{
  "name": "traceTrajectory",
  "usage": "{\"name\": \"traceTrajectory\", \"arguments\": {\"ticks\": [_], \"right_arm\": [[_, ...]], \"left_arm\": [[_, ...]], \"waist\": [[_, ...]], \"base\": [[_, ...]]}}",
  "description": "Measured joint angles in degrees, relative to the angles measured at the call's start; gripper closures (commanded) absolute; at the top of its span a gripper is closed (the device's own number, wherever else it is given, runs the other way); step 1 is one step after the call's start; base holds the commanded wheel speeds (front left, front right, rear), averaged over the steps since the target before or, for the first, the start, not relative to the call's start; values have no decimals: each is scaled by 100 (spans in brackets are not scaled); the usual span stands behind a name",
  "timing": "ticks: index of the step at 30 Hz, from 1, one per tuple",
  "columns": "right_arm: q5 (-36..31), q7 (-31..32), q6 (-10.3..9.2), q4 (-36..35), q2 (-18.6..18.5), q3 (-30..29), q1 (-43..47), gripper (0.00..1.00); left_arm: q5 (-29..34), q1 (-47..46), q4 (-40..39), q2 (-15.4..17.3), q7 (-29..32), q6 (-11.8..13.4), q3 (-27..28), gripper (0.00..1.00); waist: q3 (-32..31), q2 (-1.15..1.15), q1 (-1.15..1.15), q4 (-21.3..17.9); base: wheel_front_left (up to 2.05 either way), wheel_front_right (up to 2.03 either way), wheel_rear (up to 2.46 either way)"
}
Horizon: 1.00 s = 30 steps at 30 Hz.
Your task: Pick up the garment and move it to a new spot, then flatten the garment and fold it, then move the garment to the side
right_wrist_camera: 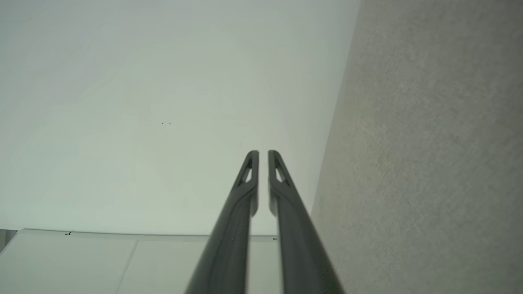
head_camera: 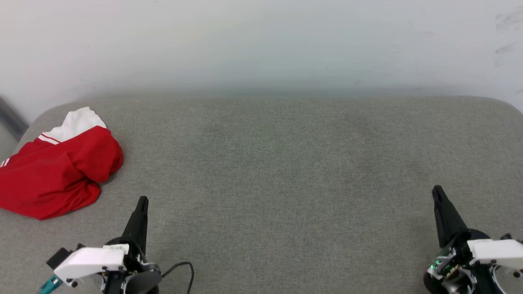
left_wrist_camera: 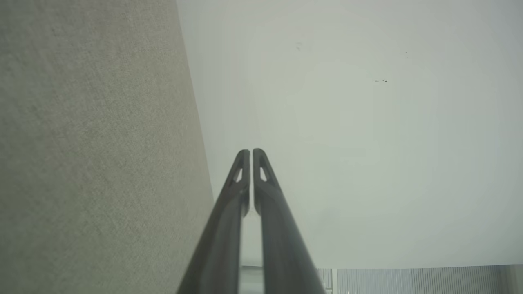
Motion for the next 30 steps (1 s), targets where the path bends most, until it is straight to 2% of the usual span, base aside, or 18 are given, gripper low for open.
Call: {"name": "traceTrajectory", "arguments": {"ticks": [6,13,19,30], "right_arm": [[-27,-80,-2,154,11,8,238,0],[-469,-279,-1,36,14,-30,298,0],[-1154,-442,-1,-169,16,-111,345,0],[-2585,-706,-1,-672,19,-101,430,0]], "left_arm": [[10,217,129,-21,-85,8,-60,0],[335,219,34,-21,-286,18,-48,0],[982,219,-158,-20,-434,157,-30,0],[2346,229,-603,-20,-703,561,-245,0]], "waist": [[-2,0,0,-2],[-3,0,0,-7],[1,0,0,-12],[9,0,0,-12]], "base": [[0,0,0],[0,0,0],[0,0,0],[0,0,0]]}}
